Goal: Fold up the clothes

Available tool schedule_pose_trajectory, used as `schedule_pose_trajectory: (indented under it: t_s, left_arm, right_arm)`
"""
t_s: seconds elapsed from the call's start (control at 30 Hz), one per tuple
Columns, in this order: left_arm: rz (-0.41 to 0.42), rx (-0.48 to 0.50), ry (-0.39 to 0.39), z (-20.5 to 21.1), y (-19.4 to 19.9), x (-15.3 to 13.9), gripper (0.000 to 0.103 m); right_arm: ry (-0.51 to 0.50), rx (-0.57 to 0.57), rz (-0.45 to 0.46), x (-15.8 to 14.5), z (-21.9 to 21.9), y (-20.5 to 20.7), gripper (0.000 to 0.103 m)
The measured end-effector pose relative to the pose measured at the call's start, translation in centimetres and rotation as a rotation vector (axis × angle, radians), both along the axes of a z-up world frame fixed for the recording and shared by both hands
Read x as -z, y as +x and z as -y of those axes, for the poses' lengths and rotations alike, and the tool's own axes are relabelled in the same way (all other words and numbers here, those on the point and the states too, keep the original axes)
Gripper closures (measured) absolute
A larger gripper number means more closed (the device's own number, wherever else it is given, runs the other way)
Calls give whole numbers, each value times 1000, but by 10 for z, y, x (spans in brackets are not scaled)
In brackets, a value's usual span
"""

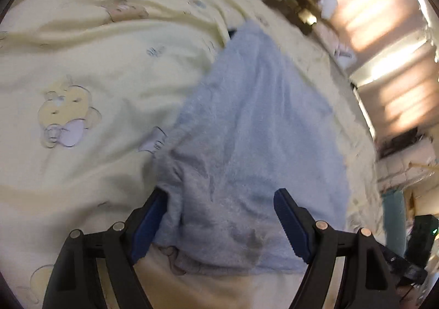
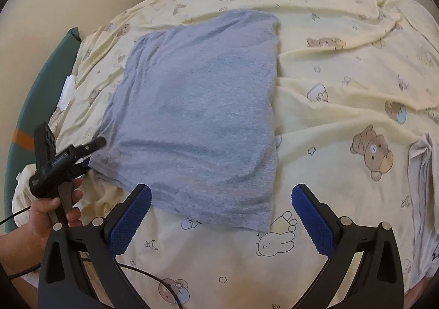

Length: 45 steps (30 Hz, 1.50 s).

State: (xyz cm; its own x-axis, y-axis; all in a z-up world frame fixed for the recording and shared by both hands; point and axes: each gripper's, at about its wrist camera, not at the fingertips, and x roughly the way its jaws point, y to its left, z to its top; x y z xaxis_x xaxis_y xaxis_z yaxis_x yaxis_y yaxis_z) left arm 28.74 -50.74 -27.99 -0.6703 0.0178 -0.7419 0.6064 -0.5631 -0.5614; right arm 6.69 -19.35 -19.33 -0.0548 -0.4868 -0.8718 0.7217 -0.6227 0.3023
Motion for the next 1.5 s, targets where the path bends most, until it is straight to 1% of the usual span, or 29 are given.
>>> schedule_pose_trajectory:
  t_s: [0.03,0.1,0.17,0.2,0.23,0.37,0.43,0.47,0.53,0.6,0.67,0.77,0.83,0.97,1.03,1.1,1.17,1.23,1.27,1.3,1.33,1.37,1.4,1.43,1.47,1.5]
  left_arm:
    - [-14,2,-22,-1,7,-5,22]
    - [-17,3,-34,0,17,-5,22]
    - [-30,-20,-3,8,27,2,22]
    - [-62,-33,22,11,31,7,22]
    - [-85,-33,31,13,33,9,22]
    - [-118,12,19,5,38,10,22]
    - [-117,36,-12,-3,34,6,22]
    - [-120,44,-9,-4,30,8,22]
    - [-128,38,13,-5,25,12,22]
    - [-185,61,67,-6,20,10,22]
    - [-136,70,54,-8,6,16,22]
    - [-119,57,40,-5,-2,24,22]
    - [-163,24,74,5,-9,23,22]
    - [-174,106,104,10,-47,20,22]
    - [-112,91,100,14,-63,25,22]
    - [-135,42,140,18,-63,24,22]
    - [-159,40,176,16,-57,26,22]
    - [-163,88,213,10,-49,29,22]
    - [-166,109,219,7,-46,29,22]
    - [-155,137,219,5,-44,27,41]
    - [-87,145,177,4,-45,27,76]
    - [-29,134,150,9,-52,32,85]
    - [-33,118,194,15,-51,37,85]
    - [-56,89,266,22,-49,45,82]
    - [-71,71,307,26,-49,48,82]
    - [-84,62,327,27,-49,50,82]
  right_arm:
    - [-6,0,-1,-2,0,0,0]
    - [-17,1,-3,-5,-1,-1,0]
    - [-17,7,8,-4,-1,-2,0]
    - [-13,10,13,-2,-1,-2,0]
    - [-11,8,15,-1,0,0,0]
    - [0,-1,24,4,0,6,0]
    - [4,-5,26,6,-1,10,0]
    - [7,-7,27,7,-1,10,0]
    - [19,-9,30,10,-3,12,0]
    - [29,-9,33,13,-3,12,0]
    - [36,-7,34,15,-3,12,0]
    - [34,-5,40,15,-1,13,0]
    - [28,-9,39,14,0,13,0]
    - [28,-17,38,13,3,13,0]
    - [31,-20,36,13,4,12,0]
    - [23,-13,33,10,4,9,0]
    - [12,-6,33,9,4,6,0]
    - [2,-1,36,8,3,1,0]
    - [-2,1,38,7,2,-1,0]
    - [4,0,31,10,2,-4,0]
    - [9,-1,26,12,1,-7,0]
    - [-6,13,44,16,-2,-12,0]
    - [-45,37,77,22,-10,-19,0]
    - [-82,52,106,28,-16,-25,0]
    - [-127,57,164,36,-24,-32,1]
    - [-171,62,220,44,-31,-39,3]
